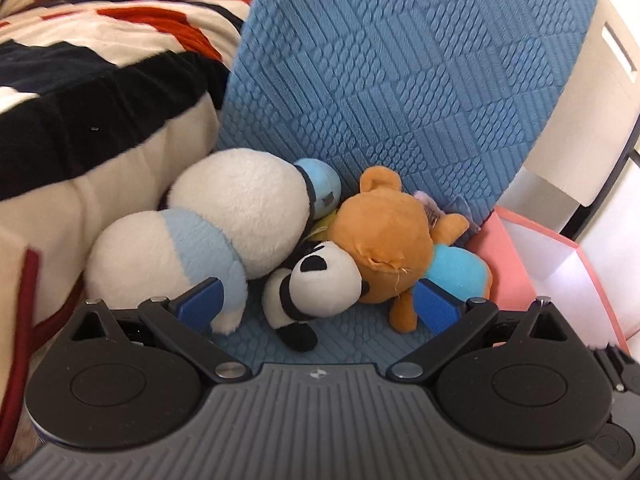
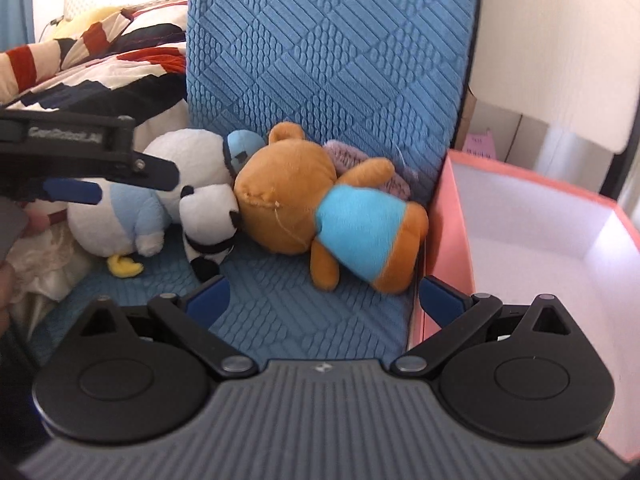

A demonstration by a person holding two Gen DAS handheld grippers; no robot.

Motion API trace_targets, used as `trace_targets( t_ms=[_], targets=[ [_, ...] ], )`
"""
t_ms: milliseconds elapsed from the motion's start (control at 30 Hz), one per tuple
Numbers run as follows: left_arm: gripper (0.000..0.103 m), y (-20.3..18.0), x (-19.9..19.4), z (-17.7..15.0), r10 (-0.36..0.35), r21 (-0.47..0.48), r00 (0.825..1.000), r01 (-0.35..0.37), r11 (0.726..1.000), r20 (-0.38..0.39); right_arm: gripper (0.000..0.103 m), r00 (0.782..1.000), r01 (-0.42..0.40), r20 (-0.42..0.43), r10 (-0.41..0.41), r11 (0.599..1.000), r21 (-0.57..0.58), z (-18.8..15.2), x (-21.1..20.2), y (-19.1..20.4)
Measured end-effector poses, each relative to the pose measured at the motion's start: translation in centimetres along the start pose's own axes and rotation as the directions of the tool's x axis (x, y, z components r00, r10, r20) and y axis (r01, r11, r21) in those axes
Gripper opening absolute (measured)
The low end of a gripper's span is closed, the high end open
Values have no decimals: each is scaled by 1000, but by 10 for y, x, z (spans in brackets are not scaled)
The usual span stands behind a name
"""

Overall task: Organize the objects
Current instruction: 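Reach the left tool to the panda while the right tool reaches the teddy bear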

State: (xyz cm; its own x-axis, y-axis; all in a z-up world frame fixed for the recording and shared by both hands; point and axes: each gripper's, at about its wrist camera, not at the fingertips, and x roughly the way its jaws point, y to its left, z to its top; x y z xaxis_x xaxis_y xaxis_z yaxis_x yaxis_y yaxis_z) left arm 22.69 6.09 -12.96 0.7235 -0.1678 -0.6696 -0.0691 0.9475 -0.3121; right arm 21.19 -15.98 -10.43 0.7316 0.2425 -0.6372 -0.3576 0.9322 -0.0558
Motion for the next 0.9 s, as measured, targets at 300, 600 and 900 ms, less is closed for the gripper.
trace_targets(
  t_ms=[300, 600, 900],
  targets=[
    [100, -1, 36, 13, -8, 60, 999, 11, 998, -38, 101, 995, 85, 66, -74, 977, -195, 27, 41, 16],
    [83, -4, 65, 18, -40, 74, 994, 47, 996, -98, 95, 995, 95, 23, -94, 913, -396, 33, 99, 27],
    [69, -7, 80, 20, -56, 69, 987, 67, 995, -150, 96, 987, 135, -12, -162, 859, -493, 31, 137, 29]
  ],
)
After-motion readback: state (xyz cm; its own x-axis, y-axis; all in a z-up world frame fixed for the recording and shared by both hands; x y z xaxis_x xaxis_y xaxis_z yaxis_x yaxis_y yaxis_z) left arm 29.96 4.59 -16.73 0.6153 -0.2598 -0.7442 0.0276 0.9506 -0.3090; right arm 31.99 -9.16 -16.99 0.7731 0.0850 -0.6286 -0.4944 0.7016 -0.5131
